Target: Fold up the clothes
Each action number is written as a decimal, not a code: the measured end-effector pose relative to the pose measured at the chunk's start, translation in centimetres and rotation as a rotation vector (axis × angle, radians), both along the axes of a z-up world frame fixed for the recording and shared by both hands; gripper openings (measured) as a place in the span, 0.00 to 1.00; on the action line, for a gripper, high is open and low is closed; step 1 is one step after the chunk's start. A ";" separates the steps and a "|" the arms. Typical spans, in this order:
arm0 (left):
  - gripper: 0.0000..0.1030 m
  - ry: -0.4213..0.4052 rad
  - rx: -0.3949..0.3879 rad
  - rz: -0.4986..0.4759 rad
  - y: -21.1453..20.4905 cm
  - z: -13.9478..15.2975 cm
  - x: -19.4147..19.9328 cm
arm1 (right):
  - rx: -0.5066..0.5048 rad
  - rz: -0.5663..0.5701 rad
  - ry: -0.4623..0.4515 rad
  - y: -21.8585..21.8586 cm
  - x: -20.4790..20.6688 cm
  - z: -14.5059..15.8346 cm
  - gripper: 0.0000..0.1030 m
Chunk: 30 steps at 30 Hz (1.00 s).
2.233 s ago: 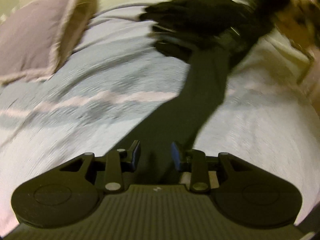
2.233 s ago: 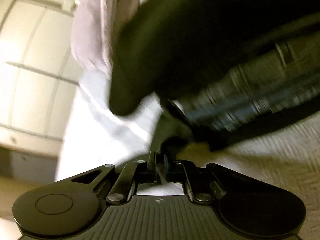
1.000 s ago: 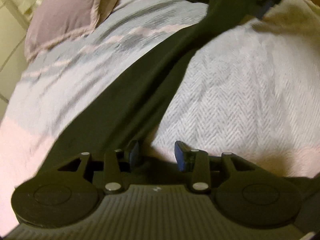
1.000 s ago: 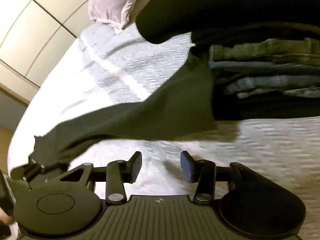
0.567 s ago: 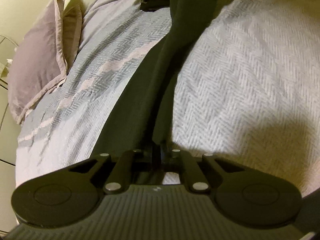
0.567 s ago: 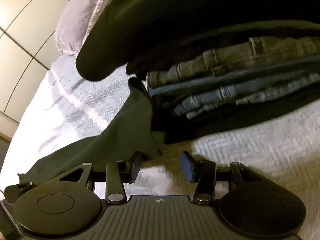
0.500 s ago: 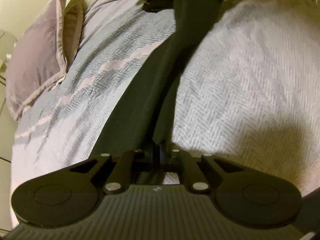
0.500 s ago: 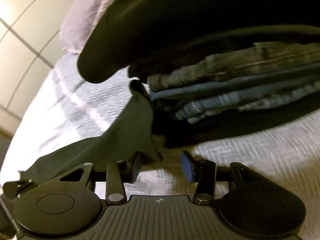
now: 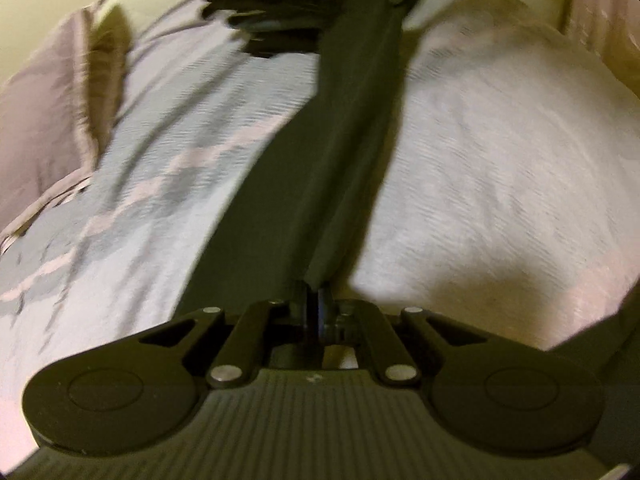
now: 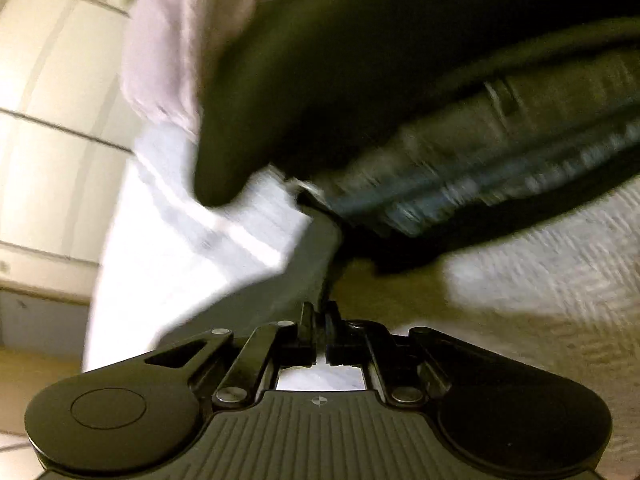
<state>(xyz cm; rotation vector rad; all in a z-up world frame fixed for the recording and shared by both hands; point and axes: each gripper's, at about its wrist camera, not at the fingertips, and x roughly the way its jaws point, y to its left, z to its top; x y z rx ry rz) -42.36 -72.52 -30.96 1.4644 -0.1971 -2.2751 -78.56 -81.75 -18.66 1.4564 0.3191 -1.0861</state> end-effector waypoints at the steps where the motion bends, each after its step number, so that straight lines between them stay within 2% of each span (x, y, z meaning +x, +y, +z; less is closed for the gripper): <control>1: 0.03 -0.010 0.000 -0.003 0.3 -0.5 -0.1 | 0.010 0.003 0.016 0.3 -0.1 -0.8 0.02; 6: 0.08 -0.023 0.000 0.033 1.3 -1.4 -0.1 | 0.024 -0.004 0.085 2.2 -0.2 -3.0 0.03; 8: 0.10 -0.010 0.007 0.065 1.6 -0.9 0.1 | 0.019 -0.017 0.108 2.9 -0.1 -2.7 0.04; 10: 0.11 0.017 0.018 0.104 1.9 0.0 0.5 | -0.002 0.000 0.191 3.4 0.7 -1.7 0.07; 13: 0.11 0.066 0.038 0.176 2.6 1.5 1.3 | -0.131 0.086 0.328 4.2 3.2 1.0 0.08; 16: 0.11 0.092 0.055 0.248 3.7 2.3 2.4 | -0.258 0.200 0.376 3.5 7.0 1.2 0.09; 18: 0.11 0.094 0.051 0.298 4.6 2.5 3.2 | -0.265 0.222 0.400 2.4 7.1 0.7 0.11; 21: 0.11 0.101 0.059 0.418 6.0 3.2 5.2 | -0.228 0.230 0.431 0.8 6.7 -0.4 0.25; 23: 0.13 0.090 0.054 0.503 7.2 3.7 6.9 | -0.152 0.223 0.453 -0.2 6.9 -1.6 0.26; 26: 0.22 0.062 0.044 0.658 9.6 4.6 10.2 | -0.235 0.266 0.485 0.8 8.7 0.4 0.32; 28: 0.24 0.051 0.050 0.777 11.7 5.3 12.7 | -0.285 0.312 0.483 2.3 10.6 1.9 0.49; 30: 0.27 0.037 0.051 0.883 14.0 6.3 15.4 | -0.304 0.361 0.445 3.9 12.8 3.0 0.52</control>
